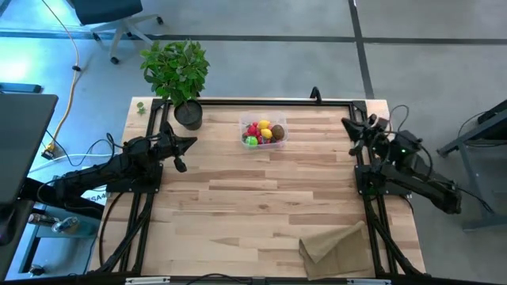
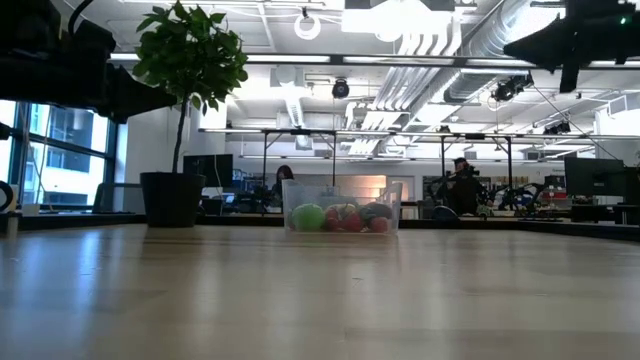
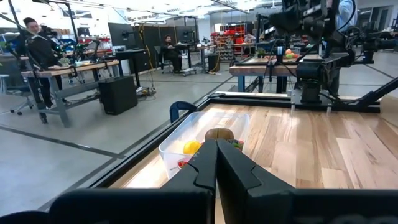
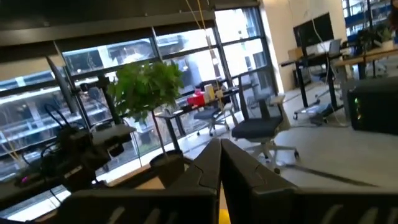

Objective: Pick and placing Produce into tupperware
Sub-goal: Return to Home Position

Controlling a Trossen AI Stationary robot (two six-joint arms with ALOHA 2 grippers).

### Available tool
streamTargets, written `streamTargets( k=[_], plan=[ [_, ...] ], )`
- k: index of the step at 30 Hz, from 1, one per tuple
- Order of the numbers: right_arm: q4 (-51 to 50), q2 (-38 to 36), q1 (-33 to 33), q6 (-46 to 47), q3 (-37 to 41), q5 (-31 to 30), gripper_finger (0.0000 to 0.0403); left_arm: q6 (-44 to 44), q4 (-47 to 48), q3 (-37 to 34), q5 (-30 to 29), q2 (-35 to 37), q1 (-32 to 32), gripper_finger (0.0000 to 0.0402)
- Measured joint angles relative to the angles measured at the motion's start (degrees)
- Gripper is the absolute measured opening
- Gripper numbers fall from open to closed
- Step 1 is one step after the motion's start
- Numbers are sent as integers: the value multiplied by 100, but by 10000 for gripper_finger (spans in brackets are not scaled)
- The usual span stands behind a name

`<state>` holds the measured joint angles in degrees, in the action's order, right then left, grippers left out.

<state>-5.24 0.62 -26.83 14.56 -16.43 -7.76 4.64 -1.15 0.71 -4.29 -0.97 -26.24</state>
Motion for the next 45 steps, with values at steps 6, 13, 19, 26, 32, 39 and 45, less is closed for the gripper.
streamTargets(
  k=[6, 13, 19, 26, 32, 39, 45],
  plan=[
    [93, 0, 0, 209, 564, 244, 0, 0, 0, 0, 0, 0, 0, 1],
    [299, 2, 0, 198, 1097, 495, 0, 0, 0, 0, -1, 0, 0, 1],
    [266, 4, -2, 201, 1324, 497, 0, 0, 0, 0, -1, -1, 0, 1],
    [-69, 4, -2, 0, 1329, 495, 0, 0, 0, 0, 0, 0, 0, 1],
    [-100, 31, -2, -840, 1329, 635, 0, 0, 0, 0, -2, -1, 1, 1],
    [-104, 31, -1, -1765, 1329, 632, 0, 0, 0, 0, 0, 0, 0, 1],
    [-107, 31, -2, -886, 1329, 633, 0, 0, -1, 0, 0, 0, 1, 1]
  ],
)
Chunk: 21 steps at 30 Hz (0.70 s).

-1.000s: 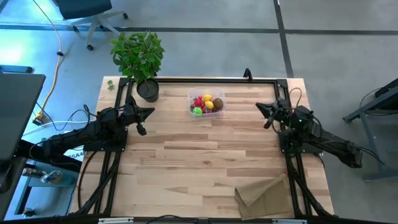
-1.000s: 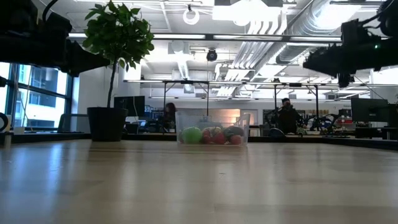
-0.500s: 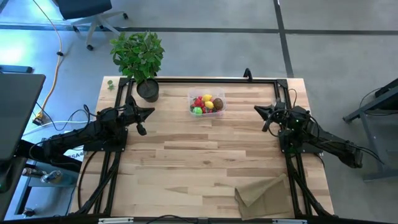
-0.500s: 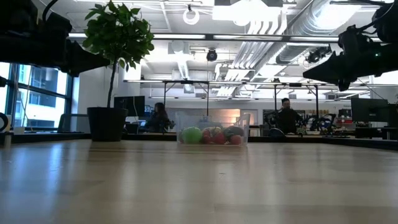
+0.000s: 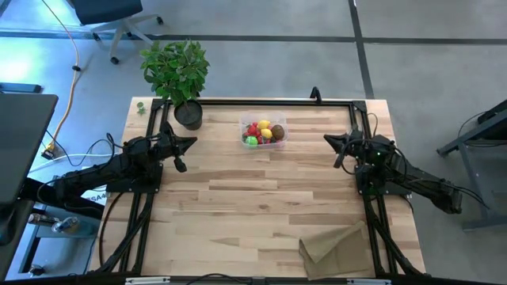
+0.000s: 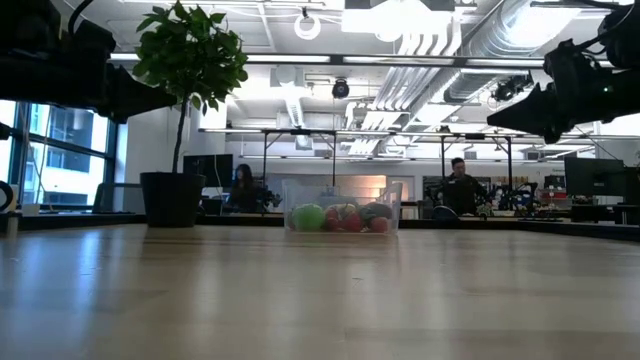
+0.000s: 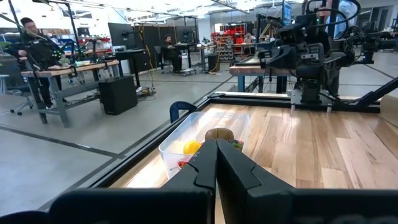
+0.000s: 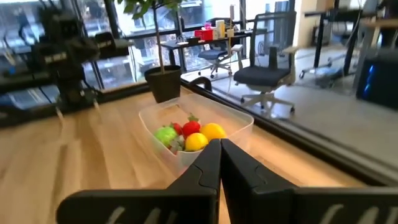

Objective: Pick and placing Produce into tupperware
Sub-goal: Return to Home Position

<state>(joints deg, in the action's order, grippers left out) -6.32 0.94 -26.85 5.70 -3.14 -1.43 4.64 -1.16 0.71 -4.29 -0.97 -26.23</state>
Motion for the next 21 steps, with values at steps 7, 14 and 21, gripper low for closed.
streamTargets(
  k=[7, 14, 21],
  plan=[
    [-3, 1, 1, 447, 0, 0, 0, 0, 1, 0, -2, -2, 0, 1],
    [-5, 1, 0, 455, 0, 0, 0, 0, 1, 0, -2, -2, 1, 1],
    [-5, 1, 0, 449, 0, 0, 0, 0, 1, 0, -2, 0, -1, 1]
  ],
)
